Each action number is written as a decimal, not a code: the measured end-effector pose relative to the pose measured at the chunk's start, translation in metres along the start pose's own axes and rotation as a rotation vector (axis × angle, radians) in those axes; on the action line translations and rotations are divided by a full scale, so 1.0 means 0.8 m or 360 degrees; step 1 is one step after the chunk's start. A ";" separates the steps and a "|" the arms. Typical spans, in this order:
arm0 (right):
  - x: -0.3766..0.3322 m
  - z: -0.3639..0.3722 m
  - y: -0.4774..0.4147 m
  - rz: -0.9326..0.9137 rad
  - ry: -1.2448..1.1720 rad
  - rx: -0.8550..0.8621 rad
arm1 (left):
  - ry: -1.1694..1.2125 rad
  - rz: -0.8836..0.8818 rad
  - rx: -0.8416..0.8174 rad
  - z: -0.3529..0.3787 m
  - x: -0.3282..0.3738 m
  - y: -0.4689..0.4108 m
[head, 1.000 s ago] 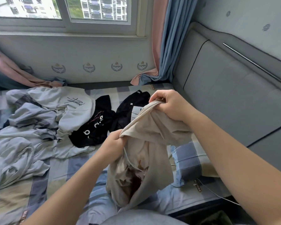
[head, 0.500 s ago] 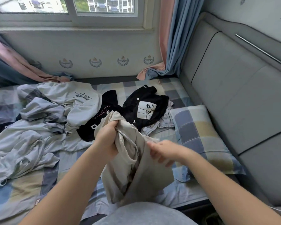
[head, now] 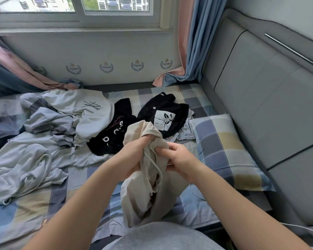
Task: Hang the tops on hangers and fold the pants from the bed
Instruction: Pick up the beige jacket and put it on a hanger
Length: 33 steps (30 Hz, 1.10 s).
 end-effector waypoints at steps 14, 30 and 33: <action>0.014 -0.072 0.007 -0.0355 0.0203 0.0702 | 0.0135 0.0538 0.0597 -0.043 0.023 -0.011; 0.053 -0.066 -0.011 0.0260 0.0801 0.0557 | 0.0378 0.0595 0.0268 -0.009 0.045 -0.001; 0.067 -0.044 -0.022 0.0504 0.1041 0.0154 | 0.0424 0.0590 0.0150 0.001 0.045 0.002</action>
Point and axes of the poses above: each hand's wrist, its own y-axis away from the middle knuckle, its own z-axis out of the palm, x = y × z, the point moved 6 cm from there along -y, towards the middle knuckle, and after that the axes turned 9 degrees about y, right-handed, at the moved point
